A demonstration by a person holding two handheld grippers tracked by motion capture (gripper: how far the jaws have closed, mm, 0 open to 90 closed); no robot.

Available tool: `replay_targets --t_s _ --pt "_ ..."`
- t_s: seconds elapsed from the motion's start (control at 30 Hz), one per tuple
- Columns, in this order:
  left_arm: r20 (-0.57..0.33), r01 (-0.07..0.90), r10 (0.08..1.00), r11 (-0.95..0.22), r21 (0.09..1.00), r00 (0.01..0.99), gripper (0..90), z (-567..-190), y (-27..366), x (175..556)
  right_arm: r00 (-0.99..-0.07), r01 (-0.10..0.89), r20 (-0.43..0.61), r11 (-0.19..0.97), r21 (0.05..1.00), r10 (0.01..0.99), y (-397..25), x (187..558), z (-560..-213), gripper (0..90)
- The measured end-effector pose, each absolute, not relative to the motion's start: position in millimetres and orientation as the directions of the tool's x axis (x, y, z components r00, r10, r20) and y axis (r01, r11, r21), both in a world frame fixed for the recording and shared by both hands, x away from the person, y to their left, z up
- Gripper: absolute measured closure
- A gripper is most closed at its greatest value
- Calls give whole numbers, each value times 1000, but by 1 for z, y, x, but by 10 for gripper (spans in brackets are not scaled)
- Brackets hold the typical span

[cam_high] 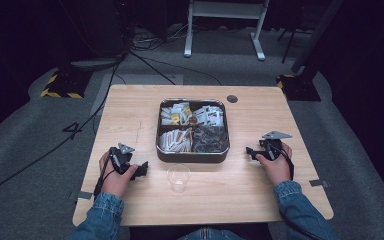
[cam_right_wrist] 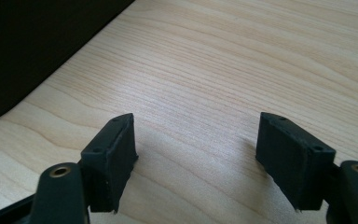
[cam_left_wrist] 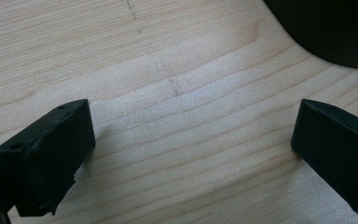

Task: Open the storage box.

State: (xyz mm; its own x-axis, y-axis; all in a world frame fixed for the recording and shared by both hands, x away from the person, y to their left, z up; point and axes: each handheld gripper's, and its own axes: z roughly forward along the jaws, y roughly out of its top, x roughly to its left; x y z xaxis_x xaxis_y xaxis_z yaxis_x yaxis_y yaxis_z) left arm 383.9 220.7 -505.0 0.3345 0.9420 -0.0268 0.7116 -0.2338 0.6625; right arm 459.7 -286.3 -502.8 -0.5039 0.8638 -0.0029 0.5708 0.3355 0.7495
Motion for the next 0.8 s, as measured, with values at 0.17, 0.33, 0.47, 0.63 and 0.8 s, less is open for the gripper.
replay_targets --t_s 0.17,0.33,0.47,0.63,0.8 --pt "-28 707 938 -242 664 347 1 -505 221 384 -516 566 -3 343 750 857 -286 459 -503 277" --pt "-25 707 933 -254 661 359 0 -505 221 386 -520 565 -1 344 750 854 -286 459 -503 278" --pt "-26 704 932 -256 662 363 0 -505 221 387 -534 559 -1 354 750 845 -287 458 -503 279" --pt "-25 705 932 -256 662 362 0 -505 221 387 -535 559 -1 354 750 845 -287 458 -503 279" --pt "-25 704 932 -256 662 362 0 -505 221 387 -533 561 3 350 750 846 -287 456 -503 293"
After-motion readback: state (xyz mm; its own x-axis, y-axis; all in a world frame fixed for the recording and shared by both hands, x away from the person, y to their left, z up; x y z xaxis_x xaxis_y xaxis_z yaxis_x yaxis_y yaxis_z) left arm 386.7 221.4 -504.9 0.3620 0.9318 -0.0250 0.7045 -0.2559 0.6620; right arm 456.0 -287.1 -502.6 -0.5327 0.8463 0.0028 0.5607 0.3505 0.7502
